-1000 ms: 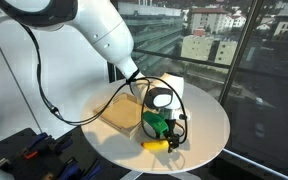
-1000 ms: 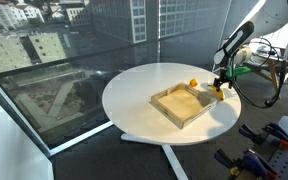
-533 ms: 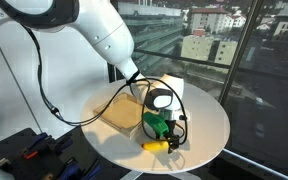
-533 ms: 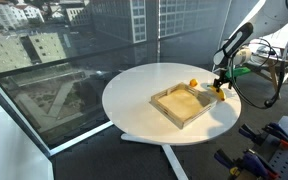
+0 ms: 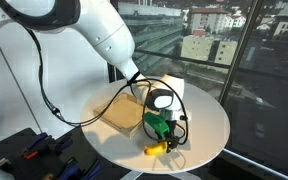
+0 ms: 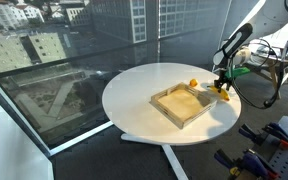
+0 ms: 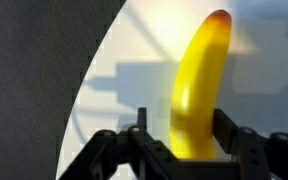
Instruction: Put the banana in the box
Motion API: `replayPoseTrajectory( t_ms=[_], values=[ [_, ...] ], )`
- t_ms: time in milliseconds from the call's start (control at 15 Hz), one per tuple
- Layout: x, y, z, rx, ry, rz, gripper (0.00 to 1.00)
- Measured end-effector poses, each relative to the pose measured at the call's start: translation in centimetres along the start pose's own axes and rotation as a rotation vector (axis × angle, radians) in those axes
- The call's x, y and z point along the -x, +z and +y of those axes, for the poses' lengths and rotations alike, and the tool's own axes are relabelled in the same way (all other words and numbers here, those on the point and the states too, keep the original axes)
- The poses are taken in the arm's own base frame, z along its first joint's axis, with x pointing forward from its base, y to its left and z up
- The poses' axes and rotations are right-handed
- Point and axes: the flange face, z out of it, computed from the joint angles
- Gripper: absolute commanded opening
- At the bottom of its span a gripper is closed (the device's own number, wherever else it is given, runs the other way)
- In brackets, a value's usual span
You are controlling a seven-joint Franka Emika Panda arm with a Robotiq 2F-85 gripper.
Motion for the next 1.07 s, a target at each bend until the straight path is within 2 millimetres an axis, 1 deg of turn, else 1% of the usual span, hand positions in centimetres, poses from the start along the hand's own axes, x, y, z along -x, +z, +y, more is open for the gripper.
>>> replayPoseTrajectory(
  t_ms=[133, 200, 733, 1067],
  values=[
    [0.0, 0.0, 0.0, 0.0, 0.0, 0.001, 0.21],
    [0.0, 0.0, 0.0, 0.0, 0.0, 0.001, 0.16],
    [-0.2, -0.2, 0.1, 0.001, 0.001, 0.005, 0.16],
    [-0.4, -1.4, 0.4, 0.002, 0.004, 0.022, 0.16]
  ],
)
